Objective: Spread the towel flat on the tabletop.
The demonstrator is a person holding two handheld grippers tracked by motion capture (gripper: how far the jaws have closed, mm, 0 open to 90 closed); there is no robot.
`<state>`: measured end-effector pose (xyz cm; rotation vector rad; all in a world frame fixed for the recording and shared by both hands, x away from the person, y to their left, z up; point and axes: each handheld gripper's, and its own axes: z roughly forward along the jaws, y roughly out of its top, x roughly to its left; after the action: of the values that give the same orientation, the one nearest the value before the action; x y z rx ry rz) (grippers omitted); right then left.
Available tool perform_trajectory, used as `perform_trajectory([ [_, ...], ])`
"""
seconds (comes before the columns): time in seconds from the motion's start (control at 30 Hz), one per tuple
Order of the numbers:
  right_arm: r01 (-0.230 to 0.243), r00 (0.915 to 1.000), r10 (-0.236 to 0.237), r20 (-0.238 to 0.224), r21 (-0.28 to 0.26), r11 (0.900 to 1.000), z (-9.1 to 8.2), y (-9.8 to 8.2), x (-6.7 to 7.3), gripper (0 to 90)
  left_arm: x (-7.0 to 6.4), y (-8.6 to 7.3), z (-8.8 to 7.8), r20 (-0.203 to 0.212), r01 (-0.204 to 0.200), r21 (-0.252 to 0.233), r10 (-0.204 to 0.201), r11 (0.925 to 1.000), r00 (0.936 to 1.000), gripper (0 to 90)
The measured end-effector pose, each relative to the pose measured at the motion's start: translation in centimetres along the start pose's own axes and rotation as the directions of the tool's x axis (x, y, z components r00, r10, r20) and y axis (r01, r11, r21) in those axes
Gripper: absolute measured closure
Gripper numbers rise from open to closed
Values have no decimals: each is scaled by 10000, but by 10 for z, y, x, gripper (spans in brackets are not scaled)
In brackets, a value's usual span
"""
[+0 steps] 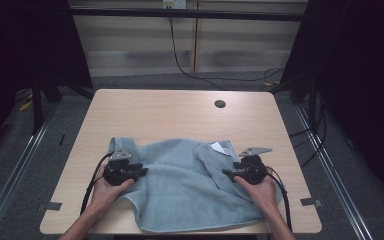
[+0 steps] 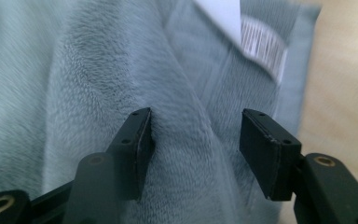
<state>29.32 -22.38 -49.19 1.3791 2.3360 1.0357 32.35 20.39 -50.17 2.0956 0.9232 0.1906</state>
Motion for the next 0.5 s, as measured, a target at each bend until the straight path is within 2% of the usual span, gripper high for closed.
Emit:
perform_trajectory([
  [0.13, -138, 9999, 139, -36, 151, 9998, 2, -2, -3, 479, -6, -8, -9, 148, -170, 126, 168, 9998, 9998, 658],
  [0.17, -103, 9993, 92, 363, 276, 9996, 5, 1, -9, 483, -8, -11, -13, 249, -103, 137, 100, 9999, 9996, 660],
  [0.2, -117, 9989, 108, 448, 217, 9997, 6, 2, -13, 507, -9, -13, -16, 266, -111, 181, 106, 9998, 9996, 660],
  [0.27, 26, 9889, -78, 1487, 353, 9994, 8, 7, -22, 505, -10, -17, -19, 282, -68, 137, 64, 9999, 9996, 661],
  [0.3, 26, 9889, -78, 1487, 353, 9994, 8, 7, -22, 505, -10, -17, -19, 282, -68, 137, 64, 9999, 9996, 661],
  [0.33, -23, 9818, -45, 1899, 357, 9994, 10, 9, -29, 502, -10, -18, -21, 359, -6, 179, 0, 9998, 9994, 661],
  [0.37, -576, 9741, 542, 2193, 91, 9983, 14, 14, -48, 491, -10, -20, -22, 391, 41, 176, -48, 9998, 9992, 660],
  [0.4, -631, 9707, 602, 2328, 47, 9980, 16, 17, -54, 490, -10, -20, -23, 428, 50, 158, -57, 9999, 9991, 661],
  [0.43, -631, 9707, 602, 2328, 47, 9980, 16, 17, -54, 490, -10, -20, -23, 428, 50, 158, -57, 9999, 9991, 660],
  [0.47, -967, 9586, 993, 2668, -230, 9951, 21, 22, -70, 486, -12, -21, -23, 536, 156, 214, -167, 9996, 9984, 660],
  [0.5, -1037, 9546, 1056, 2784, -215, 9944, 22, 25, -74, 479, -13, -21, -23, 574, 102, 250, -116, 9996, 9983, 660],
])
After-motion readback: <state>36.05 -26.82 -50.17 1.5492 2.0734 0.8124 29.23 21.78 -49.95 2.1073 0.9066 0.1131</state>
